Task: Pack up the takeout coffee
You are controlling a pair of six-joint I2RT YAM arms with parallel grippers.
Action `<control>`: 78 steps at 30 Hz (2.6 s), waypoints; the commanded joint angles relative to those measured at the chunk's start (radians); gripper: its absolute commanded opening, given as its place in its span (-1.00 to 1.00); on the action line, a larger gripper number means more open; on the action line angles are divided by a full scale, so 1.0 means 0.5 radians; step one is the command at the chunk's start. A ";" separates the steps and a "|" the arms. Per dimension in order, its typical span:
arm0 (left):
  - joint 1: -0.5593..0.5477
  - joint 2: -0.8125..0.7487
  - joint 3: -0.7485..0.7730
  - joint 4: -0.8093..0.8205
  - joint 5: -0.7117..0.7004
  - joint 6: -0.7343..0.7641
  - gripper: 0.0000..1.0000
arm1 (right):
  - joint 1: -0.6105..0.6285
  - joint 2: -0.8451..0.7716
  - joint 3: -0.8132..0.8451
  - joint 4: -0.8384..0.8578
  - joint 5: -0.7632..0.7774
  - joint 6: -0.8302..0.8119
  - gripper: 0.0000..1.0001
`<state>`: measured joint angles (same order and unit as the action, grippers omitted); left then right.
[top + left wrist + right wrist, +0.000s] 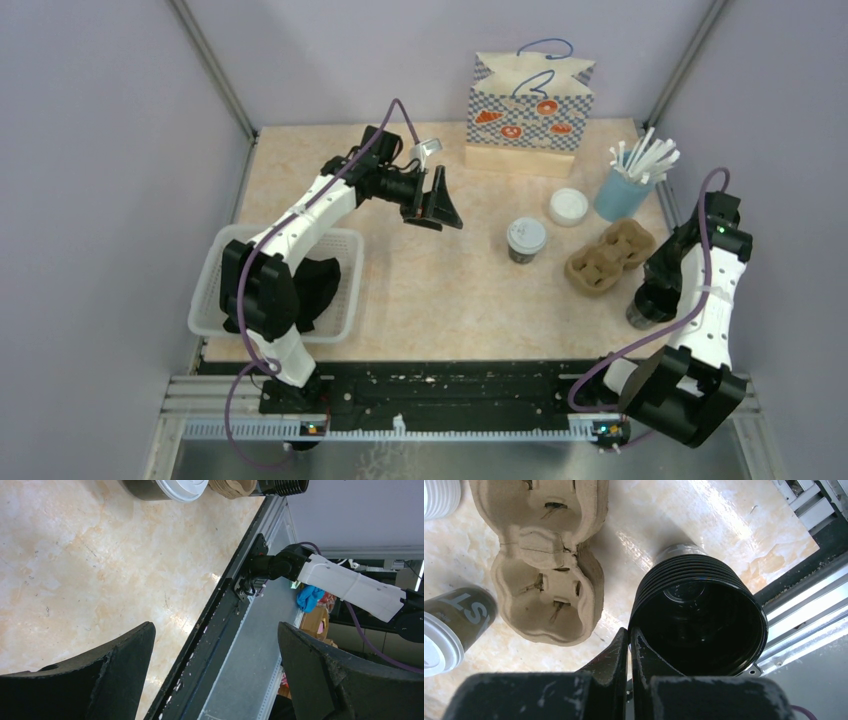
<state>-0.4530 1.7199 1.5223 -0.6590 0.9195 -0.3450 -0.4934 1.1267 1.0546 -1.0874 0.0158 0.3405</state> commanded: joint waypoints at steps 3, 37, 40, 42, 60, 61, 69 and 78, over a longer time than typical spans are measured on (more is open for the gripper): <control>0.004 0.012 0.051 0.040 0.056 0.024 0.96 | -0.015 -0.069 0.095 -0.062 0.063 -0.006 -1.00; 0.002 0.025 0.146 -0.056 -0.048 0.102 0.96 | 0.319 0.076 1.475 -0.825 0.345 0.004 -1.00; 0.001 -0.038 0.131 -0.056 -0.092 0.094 0.96 | 0.882 0.188 1.608 -0.824 0.500 0.134 -1.00; 0.003 -0.108 0.091 -0.065 -0.172 0.092 0.96 | 1.272 0.277 1.607 -0.821 0.529 0.232 -1.00; 0.028 -0.979 -0.479 -0.203 -0.725 -0.285 0.96 | 2.652 0.877 0.625 0.127 0.456 0.457 -1.00; 0.026 -0.991 -0.469 -0.229 -0.749 -0.283 0.96 | 2.662 0.903 0.604 0.149 0.461 0.446 -1.00; 0.027 -0.943 -0.293 -0.313 -0.797 -0.277 0.97 | 2.674 1.015 0.540 0.206 0.442 0.377 -0.90; 0.028 -0.814 -0.203 -0.344 -0.771 -0.239 0.96 | 2.616 0.894 1.397 -0.487 0.545 0.414 0.19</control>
<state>-0.4427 1.2793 1.3750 -0.8272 0.5297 -0.4770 0.8425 1.6470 1.5242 -1.1690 0.2363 0.5392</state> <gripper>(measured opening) 0.983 0.572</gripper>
